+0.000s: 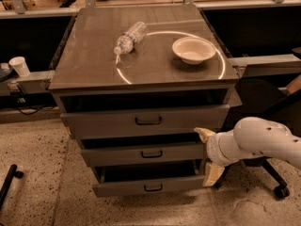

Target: Open middle drawer

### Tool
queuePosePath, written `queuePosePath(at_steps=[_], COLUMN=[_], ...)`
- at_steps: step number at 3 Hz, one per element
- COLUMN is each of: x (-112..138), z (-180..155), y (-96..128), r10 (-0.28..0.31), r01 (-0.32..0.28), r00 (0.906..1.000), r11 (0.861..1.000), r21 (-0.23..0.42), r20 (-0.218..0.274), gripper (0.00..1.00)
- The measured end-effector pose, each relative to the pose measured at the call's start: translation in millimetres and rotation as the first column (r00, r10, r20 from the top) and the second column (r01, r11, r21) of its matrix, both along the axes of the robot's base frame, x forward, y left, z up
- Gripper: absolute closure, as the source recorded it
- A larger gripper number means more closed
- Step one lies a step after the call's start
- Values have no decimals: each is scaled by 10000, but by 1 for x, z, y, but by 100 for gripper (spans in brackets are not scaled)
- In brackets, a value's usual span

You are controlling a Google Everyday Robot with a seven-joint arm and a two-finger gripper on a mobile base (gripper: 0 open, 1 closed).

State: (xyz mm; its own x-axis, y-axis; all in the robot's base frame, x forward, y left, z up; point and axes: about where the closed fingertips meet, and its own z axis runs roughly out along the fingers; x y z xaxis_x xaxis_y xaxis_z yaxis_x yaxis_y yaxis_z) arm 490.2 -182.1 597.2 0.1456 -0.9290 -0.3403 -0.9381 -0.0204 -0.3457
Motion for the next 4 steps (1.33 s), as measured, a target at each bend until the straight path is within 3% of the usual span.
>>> queuePosePath(at_steps=[2,4], x=[18,17], z=[-69,-74], y=[-61,-60], r10=[1027,1269], r01=[-1078,-1322], r00=[9931,9899], r11=[9895,9874], r21=[-966,-869], r20=[-561,-637], gripper=[0,0])
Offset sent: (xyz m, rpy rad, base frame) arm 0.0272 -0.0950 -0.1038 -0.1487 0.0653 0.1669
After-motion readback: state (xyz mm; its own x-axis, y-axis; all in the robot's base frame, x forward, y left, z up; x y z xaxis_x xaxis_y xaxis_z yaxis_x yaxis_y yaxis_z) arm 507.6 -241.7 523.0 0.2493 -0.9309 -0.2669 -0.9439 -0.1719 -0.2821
